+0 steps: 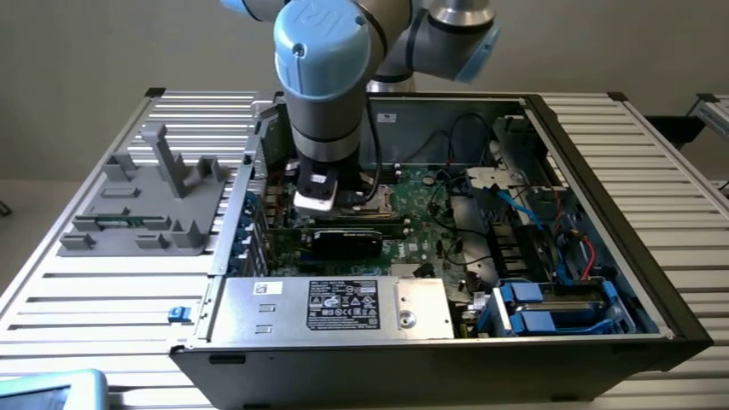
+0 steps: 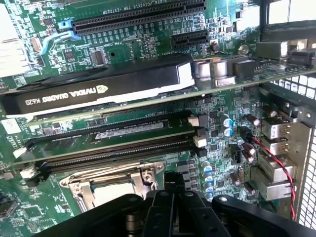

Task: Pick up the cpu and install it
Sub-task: 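Install the second cpu locking lever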

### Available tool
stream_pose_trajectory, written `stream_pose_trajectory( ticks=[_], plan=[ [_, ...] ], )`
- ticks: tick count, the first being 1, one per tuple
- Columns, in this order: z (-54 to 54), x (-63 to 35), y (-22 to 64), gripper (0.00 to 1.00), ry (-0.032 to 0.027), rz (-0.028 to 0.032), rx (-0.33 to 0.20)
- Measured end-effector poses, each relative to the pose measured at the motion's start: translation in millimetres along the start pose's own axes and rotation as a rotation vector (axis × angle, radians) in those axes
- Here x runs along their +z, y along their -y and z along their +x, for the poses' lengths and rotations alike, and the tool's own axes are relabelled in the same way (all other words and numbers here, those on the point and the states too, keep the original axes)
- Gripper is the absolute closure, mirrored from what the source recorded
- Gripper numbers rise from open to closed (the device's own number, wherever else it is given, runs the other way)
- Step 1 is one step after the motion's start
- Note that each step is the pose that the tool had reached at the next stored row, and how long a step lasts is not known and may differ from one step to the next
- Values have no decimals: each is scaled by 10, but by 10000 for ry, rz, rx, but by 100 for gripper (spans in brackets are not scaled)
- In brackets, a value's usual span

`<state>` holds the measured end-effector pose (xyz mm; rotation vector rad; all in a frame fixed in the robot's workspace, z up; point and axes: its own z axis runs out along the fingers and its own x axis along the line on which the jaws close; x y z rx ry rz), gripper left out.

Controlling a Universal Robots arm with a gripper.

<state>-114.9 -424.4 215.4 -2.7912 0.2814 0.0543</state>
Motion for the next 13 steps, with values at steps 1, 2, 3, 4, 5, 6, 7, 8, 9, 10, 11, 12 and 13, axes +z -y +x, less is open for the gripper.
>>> stream_pose_trajectory(
  ticks=[1,2,3,4,5,6,7,8,9,10,11,12,13],
  plan=[
    [16,-7,6,89,0,2,-1],
    [40,-12,13,89,0,2,-1],
    [74,-17,21,89,0,0,-1],
    [111,-20,31,89,0,0,0],
    [149,-25,42,89,0,0,0],
    [185,-32,52,89,0,0,0],
    [220,-44,64,89,1,-3,-1],
    [244,-62,76,89,1,-5,0],
    [263,-83,90,89,-1,-7,-1],
    [277,-108,105,89,-3,-12,0],
    [287,-138,121,89,-4,-22,-1],
    [293,-171,139,89,-7,-35,0],
    [296,-202,156,89,-9,-48,-2]
  ],
)
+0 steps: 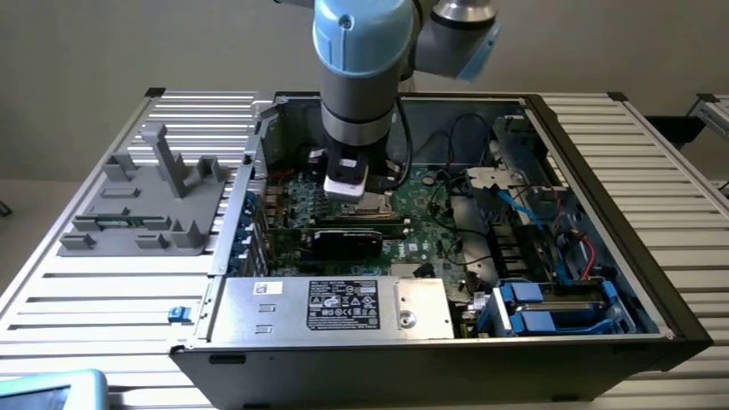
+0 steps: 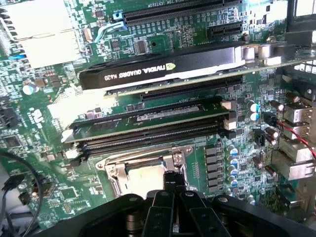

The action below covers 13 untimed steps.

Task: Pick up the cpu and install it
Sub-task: 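Install the second cpu locking lever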

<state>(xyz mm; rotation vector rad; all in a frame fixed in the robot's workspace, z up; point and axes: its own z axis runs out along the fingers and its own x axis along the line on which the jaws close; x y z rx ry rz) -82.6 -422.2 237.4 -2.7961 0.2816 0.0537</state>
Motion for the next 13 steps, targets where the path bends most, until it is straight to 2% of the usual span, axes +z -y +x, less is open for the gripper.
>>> stream_pose_trajectory(
  ticks=[1,2,3,4,8,10,13],
  plan=[
    [-1,-27,16,89,-7,-28,3],
    [-4,-45,35,89,-19,-90,3],
    [-8,-59,55,89,-37,-182,1],
    [-12,-64,75,89,-60,-296,3],
    [-29,-55,156,89,-178,-859,4],
    [-38,-41,203,89,-250,-1065,-4],
    [-53,-20,277,89,-394,-1318,-29]
  ],
)
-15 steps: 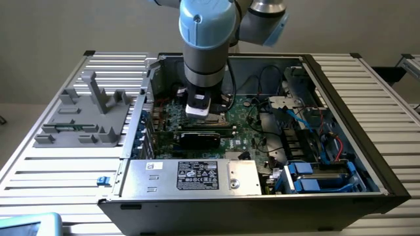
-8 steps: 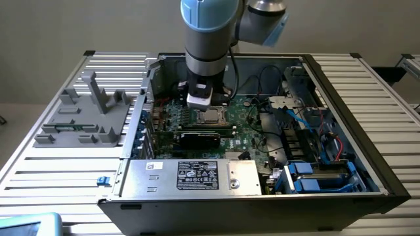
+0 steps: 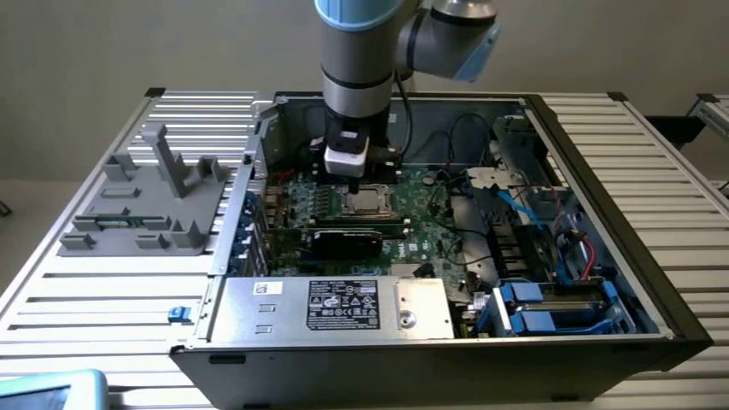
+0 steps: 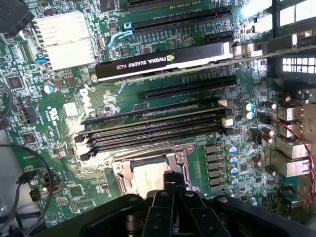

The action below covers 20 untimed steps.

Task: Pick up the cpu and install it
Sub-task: 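Install the second cpu locking lever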

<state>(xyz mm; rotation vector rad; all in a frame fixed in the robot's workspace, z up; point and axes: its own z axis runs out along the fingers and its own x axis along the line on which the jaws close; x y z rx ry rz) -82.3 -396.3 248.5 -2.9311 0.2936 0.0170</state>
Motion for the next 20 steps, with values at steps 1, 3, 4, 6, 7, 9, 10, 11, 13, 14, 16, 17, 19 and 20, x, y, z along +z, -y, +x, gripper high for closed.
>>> stream_pose_trajectory(
  ticks=[1,3,4,6,7,9,10,11,13,14,16,17,19,20],
  plan=[
    [-5,3,24,89,-57,-85,-8],
    [-15,11,73,89,-180,-281,-27],
    [-19,14,96,89,-240,-381,-36],
    [-28,21,140,89,-360,-596,-52],
    [-33,25,162,89,-415,-710,-59],
    [-38,26,202,89,-483,-940,-69],
    [-35,24,220,89,-500,-1018,-71],
    [-26,19,236,89,-510,-1072,-72],
    [13,0,261,89,-522,-1131,-74],
    [41,-11,272,89,-525,-1147,-75],
    [105,-34,292,89,-529,-1163,-73],
    [138,-46,303,89,-530,-1171,-74],
    [181,-73,331,89,-539,-1204,-76],
    [182,-84,351,89,-547,-1250,-74]
  ],
)
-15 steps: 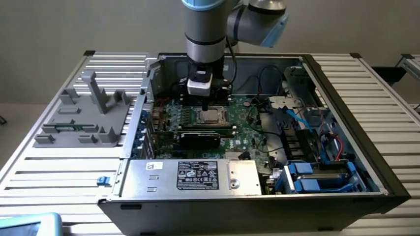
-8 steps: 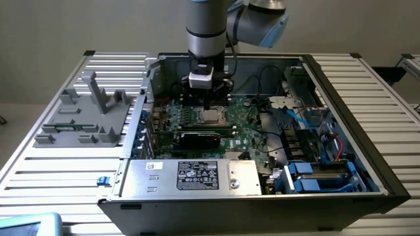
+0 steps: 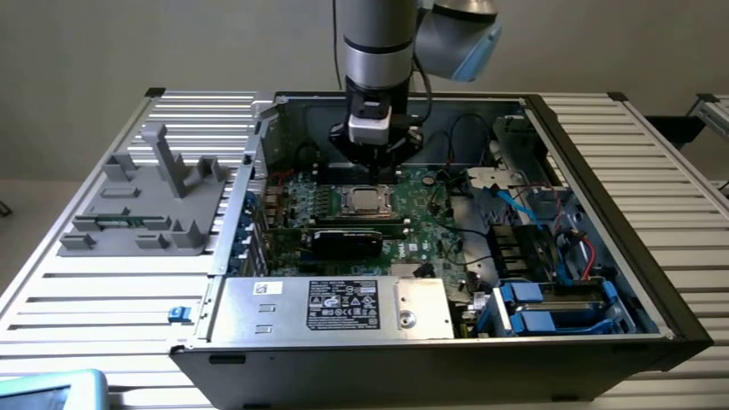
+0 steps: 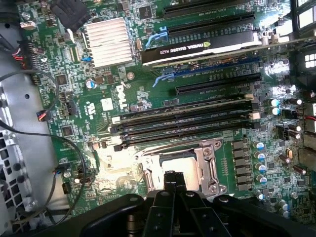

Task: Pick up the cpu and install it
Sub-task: 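Install the second cpu locking lever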

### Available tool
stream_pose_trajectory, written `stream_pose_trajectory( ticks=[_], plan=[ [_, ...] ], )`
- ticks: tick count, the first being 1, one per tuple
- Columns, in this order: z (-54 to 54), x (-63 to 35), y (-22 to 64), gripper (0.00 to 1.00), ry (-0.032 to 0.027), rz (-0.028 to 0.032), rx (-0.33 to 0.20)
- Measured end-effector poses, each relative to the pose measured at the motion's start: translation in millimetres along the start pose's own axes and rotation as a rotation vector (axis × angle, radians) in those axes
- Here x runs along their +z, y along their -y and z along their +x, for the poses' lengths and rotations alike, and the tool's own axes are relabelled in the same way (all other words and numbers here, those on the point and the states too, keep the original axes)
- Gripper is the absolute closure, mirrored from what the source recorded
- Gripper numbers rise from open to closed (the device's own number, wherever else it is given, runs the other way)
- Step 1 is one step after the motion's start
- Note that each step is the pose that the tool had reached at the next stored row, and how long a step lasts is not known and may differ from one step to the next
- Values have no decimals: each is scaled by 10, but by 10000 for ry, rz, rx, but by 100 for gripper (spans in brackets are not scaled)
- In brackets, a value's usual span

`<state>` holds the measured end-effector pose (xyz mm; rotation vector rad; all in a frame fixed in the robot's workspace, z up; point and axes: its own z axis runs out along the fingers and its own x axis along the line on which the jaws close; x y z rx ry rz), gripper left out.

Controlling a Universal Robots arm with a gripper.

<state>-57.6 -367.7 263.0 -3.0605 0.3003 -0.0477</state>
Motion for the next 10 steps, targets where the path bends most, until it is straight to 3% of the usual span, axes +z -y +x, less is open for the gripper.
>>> stream_pose_trajectory(
  ticks=[2,10],
  plan=[
    [1,-10,14,89,-10,-57,-4],
    [0,-9,14,89,-10,-57,-4]
  ],
)
